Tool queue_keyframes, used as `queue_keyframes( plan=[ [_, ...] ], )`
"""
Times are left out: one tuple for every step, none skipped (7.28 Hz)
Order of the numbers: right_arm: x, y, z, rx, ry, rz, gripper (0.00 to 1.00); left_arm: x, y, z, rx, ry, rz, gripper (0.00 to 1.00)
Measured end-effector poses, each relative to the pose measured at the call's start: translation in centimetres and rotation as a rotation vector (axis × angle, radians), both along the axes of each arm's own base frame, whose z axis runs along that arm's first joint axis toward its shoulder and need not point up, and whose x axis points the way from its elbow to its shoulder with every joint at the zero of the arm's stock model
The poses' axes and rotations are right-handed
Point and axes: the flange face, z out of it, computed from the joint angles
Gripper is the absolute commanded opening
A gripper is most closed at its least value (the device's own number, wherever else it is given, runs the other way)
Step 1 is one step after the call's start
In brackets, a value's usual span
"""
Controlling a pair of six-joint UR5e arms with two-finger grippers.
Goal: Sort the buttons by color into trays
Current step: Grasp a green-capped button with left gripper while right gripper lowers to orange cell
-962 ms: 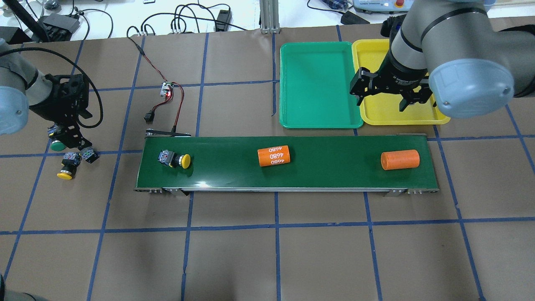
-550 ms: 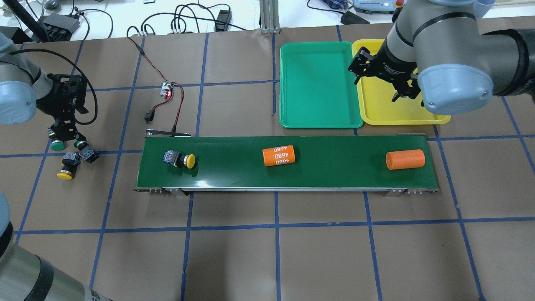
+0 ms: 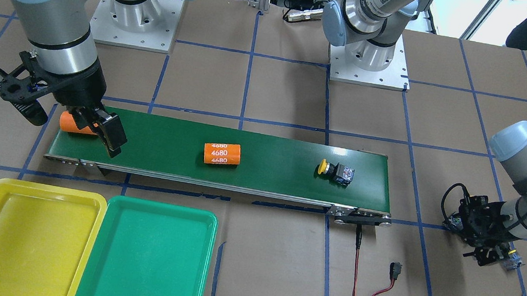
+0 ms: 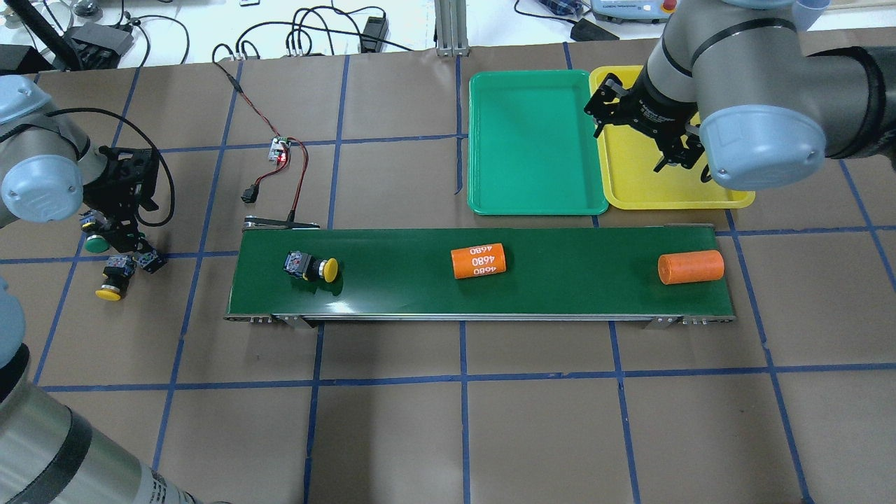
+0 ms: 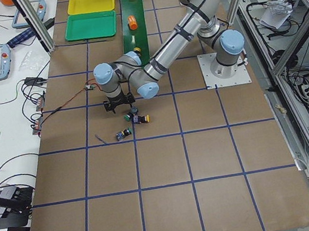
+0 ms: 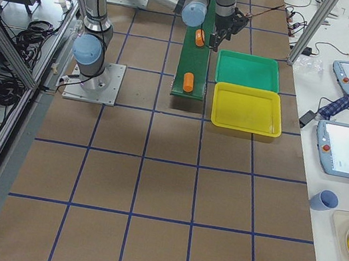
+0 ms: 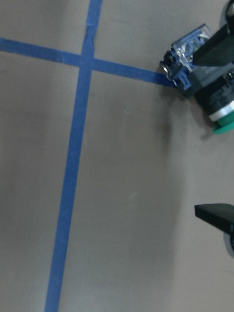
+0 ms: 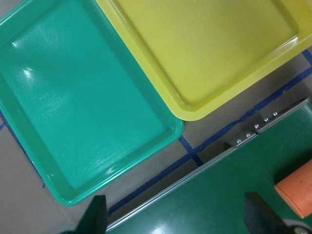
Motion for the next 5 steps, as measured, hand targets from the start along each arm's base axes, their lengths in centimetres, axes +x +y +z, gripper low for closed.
queue_keyframes(
  plan=[
    [0.1, 0.7, 0.5, 0.013, -0.009, -0.049, 1.00, 1.1, 1.2, -0.9, 0.024, 0.013, 0.025, 1.00],
    [0.4, 1.7, 0.9, 0.042, -0.029, -0.160, 1.00, 1.9, 1.9, -1.3, 0.035, 0.020, 0.044, 1.00],
    [1.2, 2.5, 1.3, 0.058, -0.052, -0.283, 1.00, 2.1, 2.3, -1.4, 0.039, 0.024, 0.051, 1.00],
    [2.8, 3.3, 1.5, 0.067, -0.070, -0.385, 1.00, 2.3, 2.5, -1.6, 0.044, 0.030, 0.057, 1.00],
    [4.6, 3.8, 1.2, 0.079, -0.089, -0.490, 1.00, 2.5, 2.5, -2.0, 0.046, 0.036, 0.061, 1.00]
  ],
)
